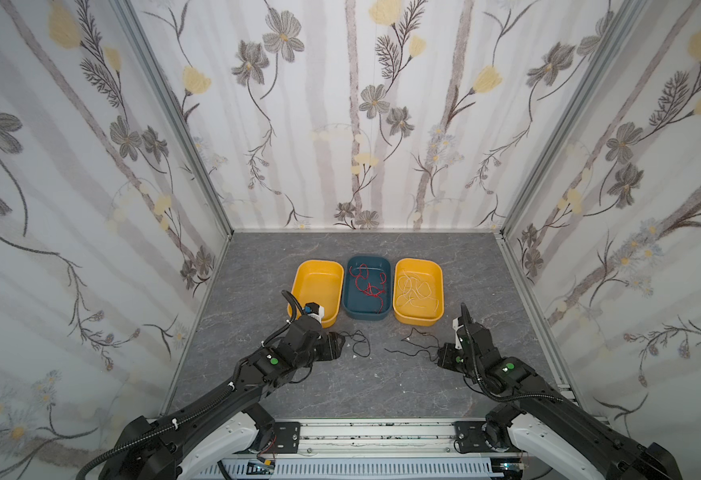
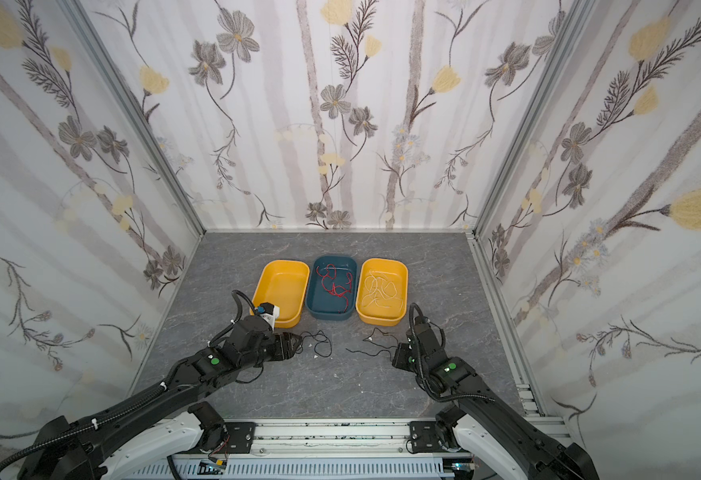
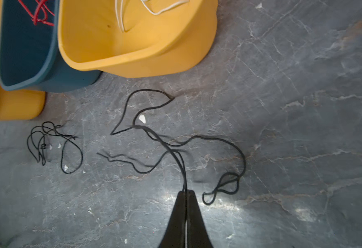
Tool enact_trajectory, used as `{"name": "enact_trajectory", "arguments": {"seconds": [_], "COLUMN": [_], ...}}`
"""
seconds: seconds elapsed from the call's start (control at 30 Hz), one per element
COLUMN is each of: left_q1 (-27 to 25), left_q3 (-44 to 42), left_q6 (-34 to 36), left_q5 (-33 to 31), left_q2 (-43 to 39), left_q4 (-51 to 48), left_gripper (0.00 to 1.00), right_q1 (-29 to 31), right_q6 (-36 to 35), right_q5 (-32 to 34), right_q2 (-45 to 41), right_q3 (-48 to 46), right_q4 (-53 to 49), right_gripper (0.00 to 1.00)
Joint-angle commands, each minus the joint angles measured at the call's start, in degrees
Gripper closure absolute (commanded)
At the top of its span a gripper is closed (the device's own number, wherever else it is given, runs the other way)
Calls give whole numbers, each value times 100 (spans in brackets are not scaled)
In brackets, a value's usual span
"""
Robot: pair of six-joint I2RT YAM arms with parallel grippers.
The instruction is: Untangle the cables
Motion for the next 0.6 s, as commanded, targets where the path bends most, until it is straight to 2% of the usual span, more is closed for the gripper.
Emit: {"name": "enact_trajectory", "arguments": {"seconds": [0.0,0.07,0.3,0.43,0.57], "left_q1": [-5,-9,-7,-5,-3], "left_q3": [-53,-66,-112,-155,-234], "left_q6": [-32,-27,2,-3,-27], "left_q5": [-25,-3,35,45,74], "left_q2": [-3,45,132,107,19], "left_q4": [229,260,372,369,426], "left_gripper": [36,36,36,36,34], "right_q1": [52,72,64,73,89], "right_q6": [285,333,406,397,414], "right_q5": [427,505,742,646,417], "right_q2": [18,-10,372,720,969], "right_q3": [-33,-103,-235,-237,-269], "right_q4": [-86,-24,309,709,1089], "right_gripper": [71,59,48,50,68]}}
